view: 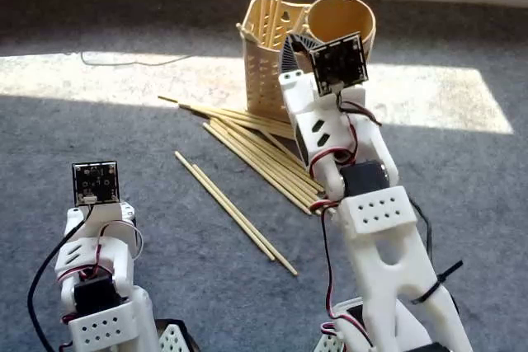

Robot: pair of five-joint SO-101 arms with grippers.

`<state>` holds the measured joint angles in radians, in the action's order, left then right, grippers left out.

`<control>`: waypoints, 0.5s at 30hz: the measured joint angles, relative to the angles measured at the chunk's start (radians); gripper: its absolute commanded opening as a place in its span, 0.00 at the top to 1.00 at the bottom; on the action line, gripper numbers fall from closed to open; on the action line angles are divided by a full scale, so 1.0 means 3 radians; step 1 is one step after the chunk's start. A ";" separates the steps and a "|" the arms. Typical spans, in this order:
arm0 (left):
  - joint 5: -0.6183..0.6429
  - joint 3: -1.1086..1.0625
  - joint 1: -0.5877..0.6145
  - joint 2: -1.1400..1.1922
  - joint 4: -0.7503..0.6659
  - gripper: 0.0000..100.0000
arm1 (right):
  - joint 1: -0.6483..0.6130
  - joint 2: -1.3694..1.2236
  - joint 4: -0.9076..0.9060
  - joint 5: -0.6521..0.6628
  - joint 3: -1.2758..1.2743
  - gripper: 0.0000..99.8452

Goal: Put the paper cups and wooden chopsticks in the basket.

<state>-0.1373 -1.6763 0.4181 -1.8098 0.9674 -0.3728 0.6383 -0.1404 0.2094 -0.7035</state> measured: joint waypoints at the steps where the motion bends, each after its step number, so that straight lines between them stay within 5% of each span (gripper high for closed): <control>1: 0.0000 0.0000 0.0000 0.0000 0.0000 0.99 | -0.0046 0.0102 -0.0159 0.0000 0.0000 0.99; 8: 0.0000 0.0000 0.0000 0.0000 0.0000 0.99 | -0.0552 0.0419 -0.1135 0.0000 0.0005 0.99; 15: 0.0000 0.0000 0.0000 0.0000 0.0000 0.99 | -0.1043 -0.0026 -0.1478 0.0000 0.0005 0.99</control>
<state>-0.1373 -1.6763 0.4181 -1.8098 0.9674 -0.6859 0.6306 -0.5838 0.2094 -0.7020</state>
